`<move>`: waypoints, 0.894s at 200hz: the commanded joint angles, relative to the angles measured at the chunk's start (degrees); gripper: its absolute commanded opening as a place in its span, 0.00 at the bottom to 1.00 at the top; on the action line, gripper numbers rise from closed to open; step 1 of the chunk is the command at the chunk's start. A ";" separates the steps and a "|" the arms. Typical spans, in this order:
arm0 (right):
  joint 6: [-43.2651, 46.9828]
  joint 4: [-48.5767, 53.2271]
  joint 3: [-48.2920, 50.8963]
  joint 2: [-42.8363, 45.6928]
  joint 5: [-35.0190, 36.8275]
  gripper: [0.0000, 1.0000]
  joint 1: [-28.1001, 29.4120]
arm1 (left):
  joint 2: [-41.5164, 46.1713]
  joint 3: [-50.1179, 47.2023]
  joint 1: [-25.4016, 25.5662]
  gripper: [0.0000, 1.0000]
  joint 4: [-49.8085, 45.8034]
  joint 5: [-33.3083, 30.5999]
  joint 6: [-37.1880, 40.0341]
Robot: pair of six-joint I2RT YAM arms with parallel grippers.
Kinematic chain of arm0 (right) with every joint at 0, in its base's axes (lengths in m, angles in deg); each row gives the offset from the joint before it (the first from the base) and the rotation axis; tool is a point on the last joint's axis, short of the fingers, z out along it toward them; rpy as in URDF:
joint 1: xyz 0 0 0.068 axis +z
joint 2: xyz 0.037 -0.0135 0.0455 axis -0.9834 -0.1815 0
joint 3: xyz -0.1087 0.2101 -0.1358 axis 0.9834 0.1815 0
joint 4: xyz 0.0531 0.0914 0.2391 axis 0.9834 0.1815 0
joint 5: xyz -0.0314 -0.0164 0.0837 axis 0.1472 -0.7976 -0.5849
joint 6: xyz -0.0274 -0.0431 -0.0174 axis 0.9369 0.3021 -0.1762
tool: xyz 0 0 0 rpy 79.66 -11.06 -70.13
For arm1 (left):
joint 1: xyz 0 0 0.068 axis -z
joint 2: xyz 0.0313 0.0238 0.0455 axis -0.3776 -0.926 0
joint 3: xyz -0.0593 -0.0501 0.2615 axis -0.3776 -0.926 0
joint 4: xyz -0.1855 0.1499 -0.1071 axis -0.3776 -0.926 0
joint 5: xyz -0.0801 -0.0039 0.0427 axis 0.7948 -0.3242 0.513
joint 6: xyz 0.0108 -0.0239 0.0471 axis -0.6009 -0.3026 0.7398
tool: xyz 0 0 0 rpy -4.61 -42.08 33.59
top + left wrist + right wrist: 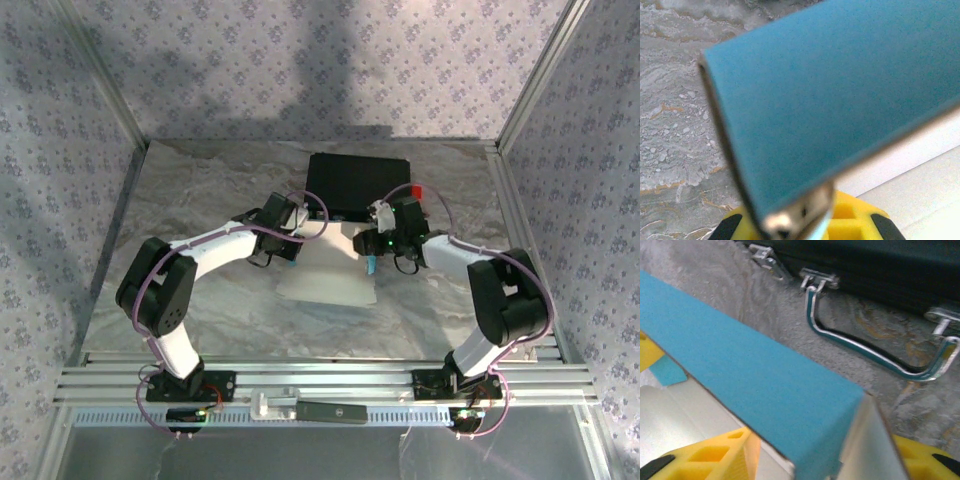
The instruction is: Fold the paper box
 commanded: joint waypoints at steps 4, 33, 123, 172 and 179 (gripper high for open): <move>1.06 1.48 -1.13 -0.39 -8.74 0.53 0.23 | -0.87 1.11 0.35 0.00 -1.95 -1.01 0.97; -1.01 -0.22 1.83 2.22 -16.11 0.54 -2.08 | -1.00 0.98 -0.43 0.00 -2.08 -0.59 0.14; -10.63 -6.26 13.25 12.67 -10.65 0.58 -11.57 | -1.50 0.74 -2.24 0.00 -1.73 2.70 1.33; -8.65 -4.98 11.36 10.51 -11.66 0.55 -9.08 | -2.05 1.02 -2.37 0.00 -1.65 2.99 1.44; -7.91 -4.27 10.80 10.10 -10.80 0.55 -8.32 | -2.05 1.02 -2.37 0.00 -1.67 3.01 1.39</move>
